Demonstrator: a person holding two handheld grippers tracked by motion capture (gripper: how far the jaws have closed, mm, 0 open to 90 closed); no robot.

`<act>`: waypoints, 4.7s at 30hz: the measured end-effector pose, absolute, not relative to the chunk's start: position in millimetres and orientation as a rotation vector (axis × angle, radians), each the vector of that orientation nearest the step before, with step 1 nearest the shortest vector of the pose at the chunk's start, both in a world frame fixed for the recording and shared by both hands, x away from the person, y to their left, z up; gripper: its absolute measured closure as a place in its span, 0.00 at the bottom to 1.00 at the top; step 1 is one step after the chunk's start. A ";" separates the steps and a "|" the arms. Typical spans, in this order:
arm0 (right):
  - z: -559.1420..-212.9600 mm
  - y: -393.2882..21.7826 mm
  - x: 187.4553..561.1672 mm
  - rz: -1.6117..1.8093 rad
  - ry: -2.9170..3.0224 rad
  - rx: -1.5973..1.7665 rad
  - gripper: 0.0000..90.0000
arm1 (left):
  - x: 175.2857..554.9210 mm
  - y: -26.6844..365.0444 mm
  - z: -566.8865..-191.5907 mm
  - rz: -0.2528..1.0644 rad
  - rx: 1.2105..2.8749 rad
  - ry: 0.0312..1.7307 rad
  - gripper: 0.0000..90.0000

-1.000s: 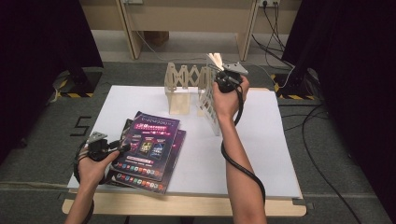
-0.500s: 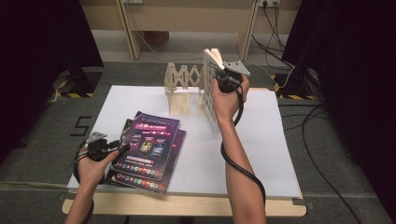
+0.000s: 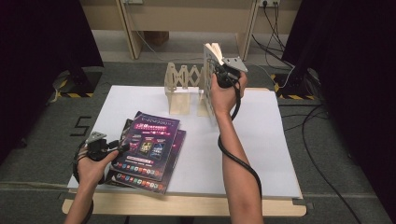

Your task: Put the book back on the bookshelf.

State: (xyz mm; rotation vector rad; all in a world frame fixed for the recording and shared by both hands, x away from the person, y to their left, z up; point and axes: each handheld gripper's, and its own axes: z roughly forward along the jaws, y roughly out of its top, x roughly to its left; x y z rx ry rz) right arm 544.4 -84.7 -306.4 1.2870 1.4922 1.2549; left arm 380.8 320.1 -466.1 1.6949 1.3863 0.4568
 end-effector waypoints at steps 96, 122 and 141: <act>-326.1 -93.6 553.6 1.190 1.558 1.264 0.80 | 379.2 315.5 -466.5 0.459 1.717 1.370 0.46; -324.8 -96.7 543.7 1.224 1.562 1.315 0.67 | 378.3 313.9 -464.7 0.463 1.715 1.364 0.45; -329.0 -101.7 528.9 1.254 1.565 1.336 0.65 | 379.1 310.2 -464.7 0.457 1.720 1.358 0.45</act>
